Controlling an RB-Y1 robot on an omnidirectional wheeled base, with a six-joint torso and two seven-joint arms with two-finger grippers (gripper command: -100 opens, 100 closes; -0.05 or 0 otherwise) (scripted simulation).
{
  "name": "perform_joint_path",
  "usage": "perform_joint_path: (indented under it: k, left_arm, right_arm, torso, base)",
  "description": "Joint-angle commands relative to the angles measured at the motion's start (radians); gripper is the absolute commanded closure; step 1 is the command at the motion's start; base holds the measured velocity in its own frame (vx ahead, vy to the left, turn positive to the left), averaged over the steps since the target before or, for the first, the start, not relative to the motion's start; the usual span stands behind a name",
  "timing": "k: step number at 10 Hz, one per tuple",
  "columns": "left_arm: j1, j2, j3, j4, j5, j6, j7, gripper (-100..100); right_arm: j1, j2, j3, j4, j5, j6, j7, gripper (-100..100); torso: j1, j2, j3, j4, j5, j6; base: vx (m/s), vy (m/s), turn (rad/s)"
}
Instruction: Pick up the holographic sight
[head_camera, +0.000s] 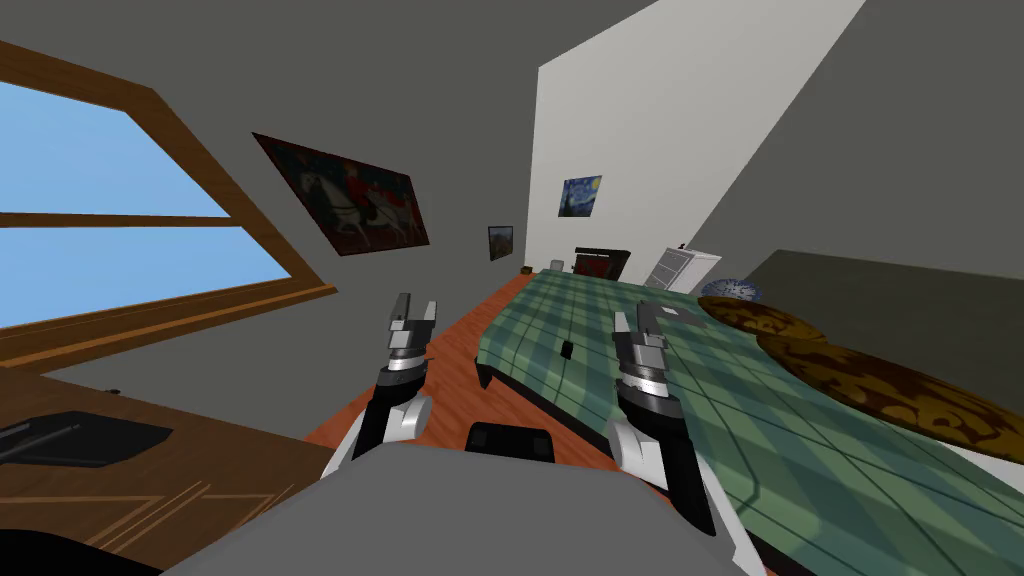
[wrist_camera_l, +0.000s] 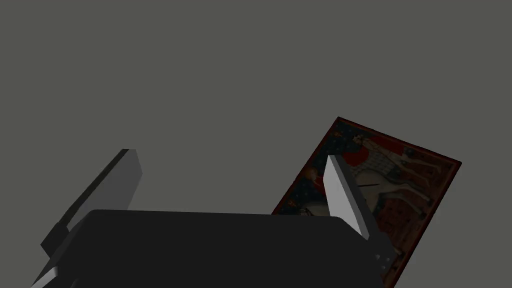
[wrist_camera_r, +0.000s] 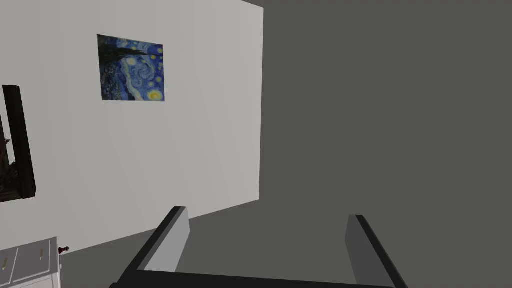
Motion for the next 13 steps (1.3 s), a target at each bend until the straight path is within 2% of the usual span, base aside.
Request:
perform_joint_path:
  k: [1,6,7,9,12,13]
  left_arm:
    - [0.0,0.0,0.0,0.0,0.0,0.0,0.0,0]
    - [0.0,0.0,0.0,0.0,0.0,0.0,0.0,0]
    - [0.0,0.0,0.0,0.0,0.0,0.0,0.0,0]
    - [0.0,0.0,0.0,0.0,0.0,0.0,0.0,0]
    - [0.0,0.0,0.0,0.0,0.0,0.0,0.0,0]
    - [0.0,0.0,0.0,0.0,0.0,0.0,0.0,0]
  right_arm:
    - [0.003,-0.037,0.004,0.01,0.019,0.003,0.006,-100]
    - [0.023,-0.167,0.036,0.089,0.154,0.029,0.049,-100]
    - [0.023,-0.167,0.036,0.089,0.165,0.029,0.049,-100]
    - [0.035,-0.218,0.055,0.136,0.231,0.045,0.073,-100]
    - [0.041,-0.243,0.066,0.162,0.3,0.054,0.085,-100]
    - [0.047,-0.269,0.077,0.189,0.338,0.064,0.098,-100]
  torso:
    - [0.0,0.0,0.0,0.0,0.0,0.0]
    - [0.004,0.004,0.002,0.001,0.001,0.0]
    - [0.003,0.005,0.003,0.001,0.001,-0.001]
    - [0.002,0.004,0.002,0.001,0.0,0.0]
    - [0.003,0.004,0.002,0.001,0.001,0.0]
    - [0.002,0.003,0.002,0.001,0.001,0.0]
  base:
    - [-0.014,0.015,0.076]
    - [-0.053,0.047,0.182]
    - [-0.057,0.029,0.076]
    - [-0.058,0.046,0.263]
    - [-0.044,0.047,0.131]
    - [-0.039,0.044,0.272]
